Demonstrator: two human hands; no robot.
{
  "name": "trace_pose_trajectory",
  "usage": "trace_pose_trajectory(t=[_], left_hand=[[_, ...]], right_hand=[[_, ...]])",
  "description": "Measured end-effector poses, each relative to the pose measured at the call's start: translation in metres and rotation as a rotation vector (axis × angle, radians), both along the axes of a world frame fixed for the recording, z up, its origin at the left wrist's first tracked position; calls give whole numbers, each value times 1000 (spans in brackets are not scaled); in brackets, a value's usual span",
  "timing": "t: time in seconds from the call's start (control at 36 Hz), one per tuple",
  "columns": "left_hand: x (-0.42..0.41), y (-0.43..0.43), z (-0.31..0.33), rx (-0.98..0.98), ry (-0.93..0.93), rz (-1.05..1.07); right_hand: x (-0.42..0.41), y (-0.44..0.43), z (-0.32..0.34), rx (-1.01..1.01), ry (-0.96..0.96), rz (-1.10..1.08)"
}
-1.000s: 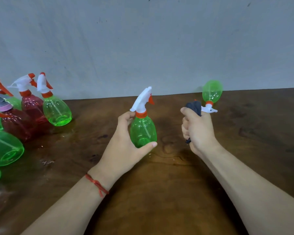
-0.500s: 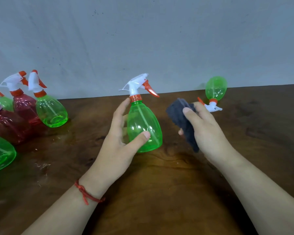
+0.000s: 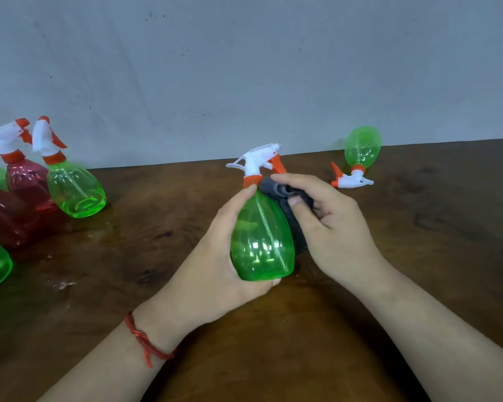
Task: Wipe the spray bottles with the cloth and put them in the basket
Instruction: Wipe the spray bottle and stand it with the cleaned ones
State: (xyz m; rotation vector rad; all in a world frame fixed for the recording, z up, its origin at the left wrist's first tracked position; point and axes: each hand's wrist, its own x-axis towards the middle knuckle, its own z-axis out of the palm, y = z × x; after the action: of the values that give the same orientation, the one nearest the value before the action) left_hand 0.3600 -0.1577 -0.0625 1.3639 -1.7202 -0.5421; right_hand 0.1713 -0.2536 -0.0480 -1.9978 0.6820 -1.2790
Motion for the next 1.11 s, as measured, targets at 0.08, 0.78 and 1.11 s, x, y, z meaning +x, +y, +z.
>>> trace_pose_trajectory(t=[0.08,0.78,1.11], left_hand=[[4,-4,-2,-53,-27,-9],[21,-13,3,-106,275,298],[9,-3,4,-99,-11,118]], right_hand=[[1,2,0,-60,26,28],[4,12,-6,-264,102,69],[10,7,-7,2,36,28]])
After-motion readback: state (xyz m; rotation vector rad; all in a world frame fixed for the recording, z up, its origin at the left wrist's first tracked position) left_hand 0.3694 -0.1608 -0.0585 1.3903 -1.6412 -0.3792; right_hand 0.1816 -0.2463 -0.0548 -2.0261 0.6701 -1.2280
